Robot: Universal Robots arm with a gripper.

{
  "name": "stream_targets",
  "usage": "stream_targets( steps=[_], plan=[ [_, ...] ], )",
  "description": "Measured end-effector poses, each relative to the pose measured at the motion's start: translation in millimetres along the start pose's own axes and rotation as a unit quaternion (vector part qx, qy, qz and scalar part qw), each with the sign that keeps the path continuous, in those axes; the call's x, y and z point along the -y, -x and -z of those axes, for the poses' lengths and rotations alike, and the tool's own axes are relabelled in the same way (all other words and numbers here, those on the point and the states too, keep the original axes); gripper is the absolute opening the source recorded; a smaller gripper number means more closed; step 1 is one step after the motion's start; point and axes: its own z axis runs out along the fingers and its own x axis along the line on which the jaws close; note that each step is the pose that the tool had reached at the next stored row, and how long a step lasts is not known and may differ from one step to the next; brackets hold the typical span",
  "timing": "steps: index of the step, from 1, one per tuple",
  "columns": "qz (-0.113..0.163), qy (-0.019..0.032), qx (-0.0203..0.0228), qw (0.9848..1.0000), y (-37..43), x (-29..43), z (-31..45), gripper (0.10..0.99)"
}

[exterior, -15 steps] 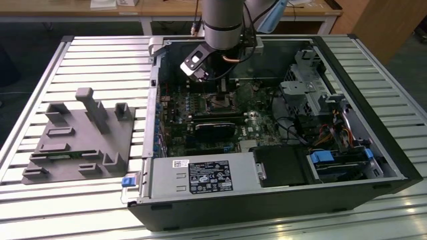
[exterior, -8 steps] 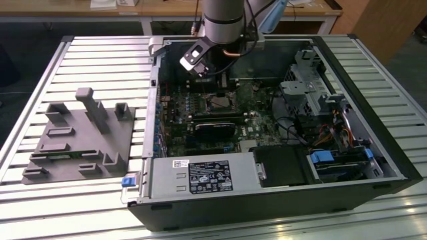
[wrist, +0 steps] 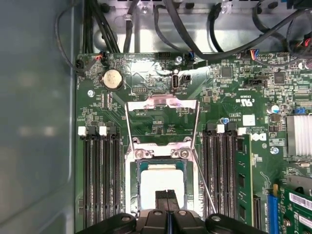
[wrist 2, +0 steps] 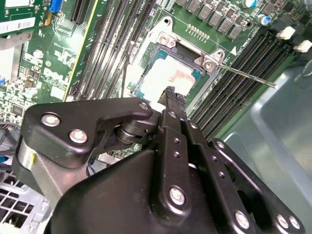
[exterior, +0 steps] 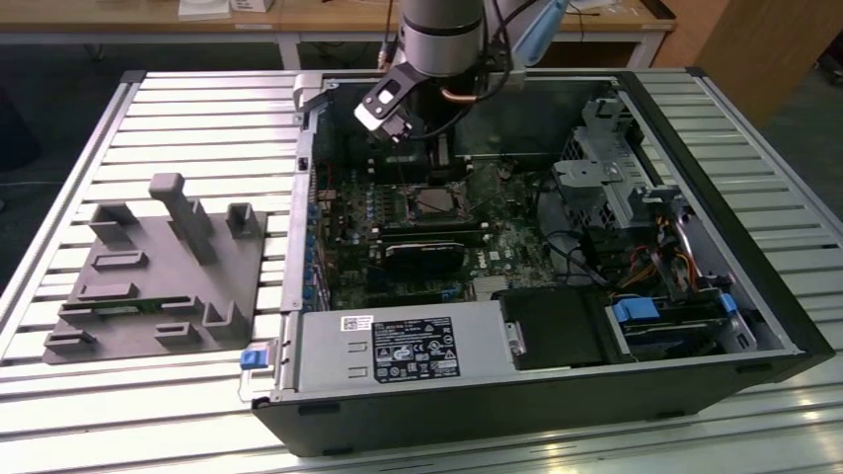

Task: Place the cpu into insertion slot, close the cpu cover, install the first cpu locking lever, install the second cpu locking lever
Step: 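Place the cpu into insertion slot, then close the cpu cover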

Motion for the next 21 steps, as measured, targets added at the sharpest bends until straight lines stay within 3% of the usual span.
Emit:
stream_targets(
  steps=[5,21],
  plan=[
    [0.0,0.0003,0.0,1.0,0.0,-0.3,6.2,0.106],
    [0.0,0.0005,0.0,1.0,0.0,-0.5,10.2,0.106]
  ],
)
